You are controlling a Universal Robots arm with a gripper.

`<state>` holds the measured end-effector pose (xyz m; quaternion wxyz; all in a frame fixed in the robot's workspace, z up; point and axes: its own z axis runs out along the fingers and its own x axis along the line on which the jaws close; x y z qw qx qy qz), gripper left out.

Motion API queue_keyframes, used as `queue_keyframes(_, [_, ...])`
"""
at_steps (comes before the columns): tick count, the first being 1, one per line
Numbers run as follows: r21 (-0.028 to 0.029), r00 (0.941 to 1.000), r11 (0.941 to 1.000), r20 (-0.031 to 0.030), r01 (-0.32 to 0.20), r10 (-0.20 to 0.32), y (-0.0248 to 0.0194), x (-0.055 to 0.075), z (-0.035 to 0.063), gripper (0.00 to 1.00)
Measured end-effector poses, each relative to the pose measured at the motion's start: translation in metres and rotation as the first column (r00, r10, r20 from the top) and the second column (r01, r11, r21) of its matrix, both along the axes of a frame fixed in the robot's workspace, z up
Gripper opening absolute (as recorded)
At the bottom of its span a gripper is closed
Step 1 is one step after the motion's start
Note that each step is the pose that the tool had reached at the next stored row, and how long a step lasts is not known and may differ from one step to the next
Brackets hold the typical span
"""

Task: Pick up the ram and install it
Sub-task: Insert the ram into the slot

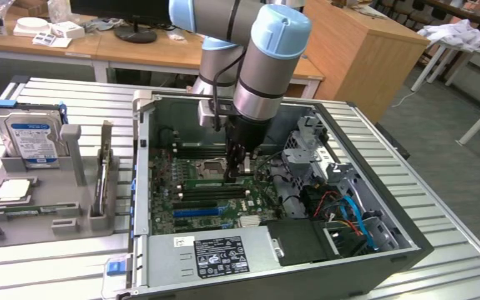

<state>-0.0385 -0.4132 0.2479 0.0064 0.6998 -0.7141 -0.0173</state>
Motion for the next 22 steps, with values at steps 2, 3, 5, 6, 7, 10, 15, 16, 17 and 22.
queue_keyframes(2, [0.0001,1.0,1.0,-0.0001,0.0,0.0,0.0,0.0,0.0,0.12])
queue_keyframes(3, [0.0002,1.0,1.0,-0.0001,0.0,0.0,0.0,0.0,-0.0001,0.12])
queue_keyframes(5, [0.0005,1.0,1.0,0.0001,0.0,0.0,-0.0007,-0.0001,-0.0002,0.12])
queue_keyframes(6, [0.0002,1.0,1.0,0.0001,0.0,0.0,-0.0013,-0.0001,-0.0001,0.12])
queue_keyframes(7, [0.0002,1.0,1.0,0.0,0.0,0.0,-0.0016,-0.0001,-0.0001,0.12])
queue_keyframes(10, [0.0002,1.0,1.0,0.0,0.0,0.0,-0.0017,0.0,-0.0001,0.12])
queue_keyframes(15, [0.0003,1.0,1.0,0.0,0.0,0.0,-0.0018,0.0,-0.0009,0.12])
queue_keyframes(16, [0.0003,1.0,1.0,0.0,0.0,0.0,-0.0018,0.0,-0.0012,0.12])
queue_keyframes(17, [0.0001,1.0,1.0,0.0,0.0,0.0,-0.0018,0.0,-0.0013,0.12])
queue_keyframes(22, [0.0002,1.0,1.0,0.0,0.0,0.0,-0.0017,0.0,-0.003,0.12])
